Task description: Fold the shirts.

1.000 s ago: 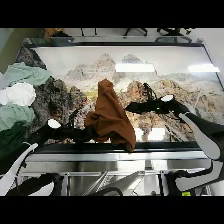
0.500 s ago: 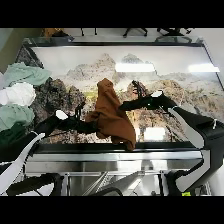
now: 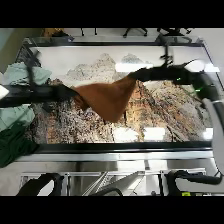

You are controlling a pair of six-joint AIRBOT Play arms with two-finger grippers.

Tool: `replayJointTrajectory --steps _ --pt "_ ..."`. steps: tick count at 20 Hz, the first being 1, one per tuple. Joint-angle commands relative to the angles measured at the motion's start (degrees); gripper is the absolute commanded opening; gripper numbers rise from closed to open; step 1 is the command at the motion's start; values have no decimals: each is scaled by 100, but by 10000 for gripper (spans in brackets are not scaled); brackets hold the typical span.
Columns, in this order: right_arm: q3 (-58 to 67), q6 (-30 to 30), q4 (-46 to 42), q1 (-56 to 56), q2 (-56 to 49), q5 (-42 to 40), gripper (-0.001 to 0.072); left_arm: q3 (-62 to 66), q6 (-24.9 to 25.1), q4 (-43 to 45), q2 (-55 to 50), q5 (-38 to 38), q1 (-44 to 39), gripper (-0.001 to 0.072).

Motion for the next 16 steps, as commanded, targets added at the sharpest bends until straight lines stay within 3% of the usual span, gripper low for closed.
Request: replayJointTrajectory --steps 1,5,7,11,14,15,16 --pt "479 11 -400 -131 1434 61 15 1331 -186 232 935 -295 402 9" --pt "507 24 -1486 -136 2465 -223 16 1888 -302 896 1480 -321 645 10" --pt "496 393 -2114 -136 2470 -120 16 1644 -378 1034 1547 -367 793 11" --pt "155 640 -2251 -129 1504 686 17 339 -282 938 1097 -354 542 12" --pt "-555 605 -1963 -105 402 726 17 -686 35 981 247 -50 96 12" --pt "-769 592 -1926 -79 -13 640 37 -968 144 981 -79 162 -15 12" --pt "-927 592 -1930 -11 -485 511 203 -1207 142 981 -415 424 -116 17"
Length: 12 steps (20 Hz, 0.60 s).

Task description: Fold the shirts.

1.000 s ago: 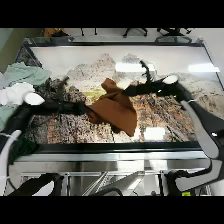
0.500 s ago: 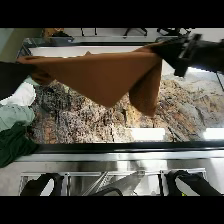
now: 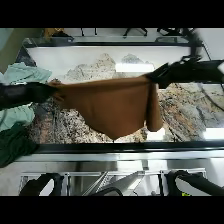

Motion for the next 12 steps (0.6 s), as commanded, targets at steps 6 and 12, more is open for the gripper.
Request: replayJointTrajectory --steps 6,12 --pt "-437 404 199 -229 -1945 -258 328 -39 538 -79 -2498 428 0 700" --pt "-1220 804 87 -1110 -710 229 507 83 485 -76 -2284 -831 855 700"
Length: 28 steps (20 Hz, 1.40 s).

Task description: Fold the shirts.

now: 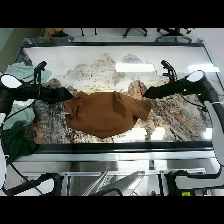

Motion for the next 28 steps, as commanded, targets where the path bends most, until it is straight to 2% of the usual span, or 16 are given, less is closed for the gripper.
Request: replayJointTrajectory --steps 1,3,5,8,10,13,16,20,21,22,23,24,28 --pt "-894 173 -37 -415 651 94 507 -664 13 4 293 -476 409 699" --pt "-1626 170 -39 -555 874 -63 508 -1687 236 11 640 -107 544 700" --pt "-2103 166 -39 -647 890 -284 509 -2505 273 -2 876 649 704 700" --pt "-2262 168 -55 -629 675 -968 509 -2922 299 -59 879 1718 684 699" --pt "-2260 166 20 -629 409 -1469 509 -2699 315 -55 525 2046 542 699" --pt "-2251 140 280 -629 -79 -1899 509 -1867 310 -61 -291 2070 258 699" --pt "-2109 -588 1152 -629 -601 -2269 507 -973 306 -59 -944 2079 -9 699" --pt "-1436 -1088 2129 -616 -1344 -2277 498 -341 282 -55 -1657 1934 -258 689" --pt "-1252 -1143 2256 -610 -1453 -2166 373 -243 282 -48 -1816 1838 -278 492" --pt "-1071 -1259 2334 -588 -1515 -2006 178 -153 282 -7 -1928 1749 -289 234" --pt "-918 -1276 2330 -560 -1519 -1862 121 -44 286 2 -2020 1635 -286 9" --pt "-737 -1276 2334 -546 -1517 -1655 31 72 280 2 -2068 1543 -275 14" --pt "22 -1268 2352 -605 -1134 -944 15 848 151 -2 -1794 811 -212 10"
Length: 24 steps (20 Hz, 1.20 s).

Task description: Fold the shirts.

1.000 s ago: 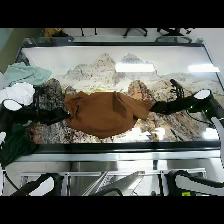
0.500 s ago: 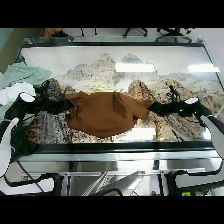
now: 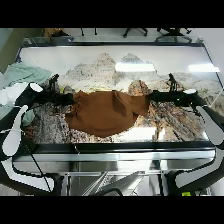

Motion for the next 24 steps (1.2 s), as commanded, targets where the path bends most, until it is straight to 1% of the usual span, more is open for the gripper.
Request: replayJointTrajectory --steps 1,4,7,10,12,15,17,19,21,22,24 --pt "726 -42 149 -66 433 590 15 774 -76 2 365 -684 17 10" --pt "1502 52 160 -273 1388 730 15 1814 -175 -20 1351 -999 15 9" --pt "2365 46 120 -494 2610 699 15 3217 -175 -13 2387 -1257 17 10" --pt "3110 28 -175 -691 3639 415 15 4474 -177 -2 3220 -1432 17 10" --pt "3484 26 -697 -778 4203 101 15 4701 -168 92 3825 -1281 20 10" --pt "3792 28 -1521 -789 4765 -372 15 4144 -166 927 4817 -498 17 10" --pt "3821 33 -1797 -800 4854 -385 15 3711 -166 1545 5241 -33 17 10" --pt "3801 164 -1827 -802 4640 -46 15 3298 -149 1646 5307 212 17 10" --pt "3748 407 -1801 -802 4107 588 15 2955 -151 1561 4898 162 13 10" --pt "3617 481 -1720 -800 3814 839 15 2804 -149 1370 4540 103 13 9" --pt "3099 455 -1537 -798 3222 1093 15 2594 -136 1126 3650 111 13 10"
